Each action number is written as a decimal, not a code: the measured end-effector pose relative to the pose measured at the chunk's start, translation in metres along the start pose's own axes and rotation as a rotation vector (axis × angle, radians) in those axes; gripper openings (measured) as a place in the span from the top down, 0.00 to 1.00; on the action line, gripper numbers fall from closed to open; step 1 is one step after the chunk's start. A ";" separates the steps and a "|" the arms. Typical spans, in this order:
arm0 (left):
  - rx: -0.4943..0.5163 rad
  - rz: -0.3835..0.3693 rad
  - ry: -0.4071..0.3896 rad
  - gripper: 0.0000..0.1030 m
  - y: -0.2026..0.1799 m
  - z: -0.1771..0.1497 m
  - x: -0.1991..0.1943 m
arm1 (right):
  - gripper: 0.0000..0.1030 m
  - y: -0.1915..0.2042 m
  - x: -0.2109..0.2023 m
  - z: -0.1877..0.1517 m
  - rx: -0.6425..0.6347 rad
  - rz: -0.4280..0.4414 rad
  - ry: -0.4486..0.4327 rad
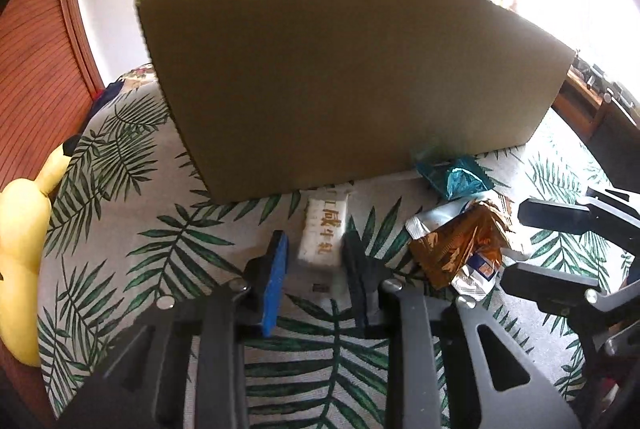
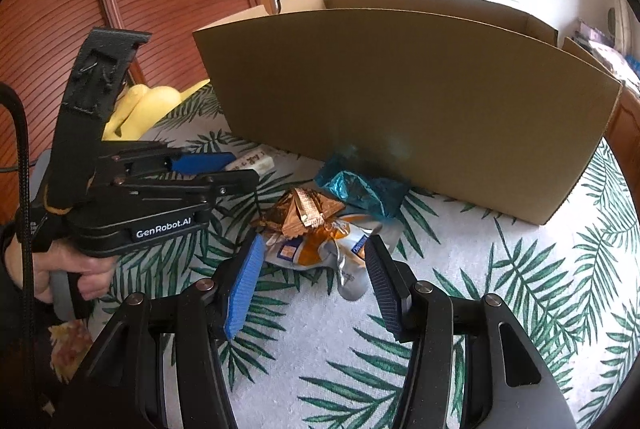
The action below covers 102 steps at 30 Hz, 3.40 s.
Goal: Organize snacks
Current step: 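Grasp the small white packet with the left tool while the right tool grasps the orange blue-labelled packet, then lift and carry the small white packet over the box while the right tool carries the orange packet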
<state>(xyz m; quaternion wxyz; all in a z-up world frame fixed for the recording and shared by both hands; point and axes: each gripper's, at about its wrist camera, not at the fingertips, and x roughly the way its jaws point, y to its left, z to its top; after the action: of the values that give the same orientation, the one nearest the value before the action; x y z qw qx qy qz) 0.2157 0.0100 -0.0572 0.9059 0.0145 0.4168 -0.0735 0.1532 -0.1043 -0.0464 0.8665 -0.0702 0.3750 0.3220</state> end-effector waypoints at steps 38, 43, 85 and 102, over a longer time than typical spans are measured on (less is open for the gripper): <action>-0.008 0.053 -0.076 0.75 -0.001 -0.006 -0.020 | 0.80 0.005 0.030 0.027 0.037 0.005 -0.018; -0.012 0.044 -0.100 0.75 0.000 -0.007 -0.025 | 0.80 0.004 0.023 0.024 0.039 0.012 -0.038; 0.036 0.030 -0.048 0.82 -0.011 0.001 -0.029 | 0.80 0.002 -0.039 0.007 -0.018 -0.008 -0.122; 0.095 -0.025 -0.259 0.82 -0.037 0.064 -0.117 | 0.80 -0.009 -0.079 0.053 -0.032 -0.053 -0.220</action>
<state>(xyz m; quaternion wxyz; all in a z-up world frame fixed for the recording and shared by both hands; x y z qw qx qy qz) 0.1837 -0.0185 0.0744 0.9494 0.0424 0.2927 -0.1059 0.1508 -0.1322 0.0444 0.9093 -0.0580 0.2705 0.3109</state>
